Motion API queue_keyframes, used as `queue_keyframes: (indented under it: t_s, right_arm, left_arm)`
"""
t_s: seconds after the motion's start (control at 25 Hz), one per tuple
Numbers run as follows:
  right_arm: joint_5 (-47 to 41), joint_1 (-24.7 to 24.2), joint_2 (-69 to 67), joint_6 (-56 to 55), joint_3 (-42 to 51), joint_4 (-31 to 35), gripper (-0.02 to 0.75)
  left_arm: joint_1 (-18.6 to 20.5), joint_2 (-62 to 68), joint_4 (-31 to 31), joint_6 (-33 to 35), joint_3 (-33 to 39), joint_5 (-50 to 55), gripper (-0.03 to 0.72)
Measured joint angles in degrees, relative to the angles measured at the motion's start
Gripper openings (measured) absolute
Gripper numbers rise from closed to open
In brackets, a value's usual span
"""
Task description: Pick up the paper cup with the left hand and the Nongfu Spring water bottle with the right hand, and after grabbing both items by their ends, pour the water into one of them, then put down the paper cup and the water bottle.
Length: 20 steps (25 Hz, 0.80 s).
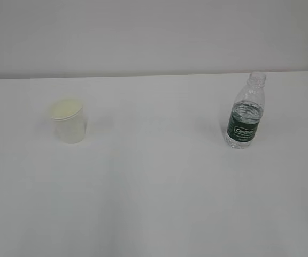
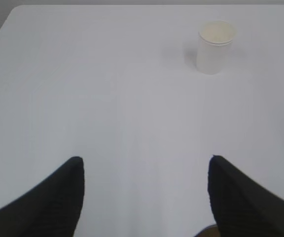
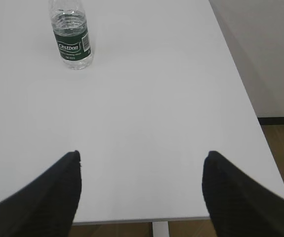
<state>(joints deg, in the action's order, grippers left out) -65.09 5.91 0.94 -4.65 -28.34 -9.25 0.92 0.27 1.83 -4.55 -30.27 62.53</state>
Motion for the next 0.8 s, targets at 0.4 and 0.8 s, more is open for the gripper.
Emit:
queue_keyframes:
  t_s: [0.4, 0.8]
  right_arm:
    - [0.0, 0.0, 0.0, 0.0, 0.0, 0.0, 0.585]
    - [0.0, 0.0, 0.0, 0.0, 0.0, 0.0, 0.584]
  left_arm:
    - [0.0, 0.0, 0.0, 0.0, 0.0, 0.0, 0.558]
    - [0.0, 0.0, -0.08, 0.0, 0.0, 0.0, 0.558]
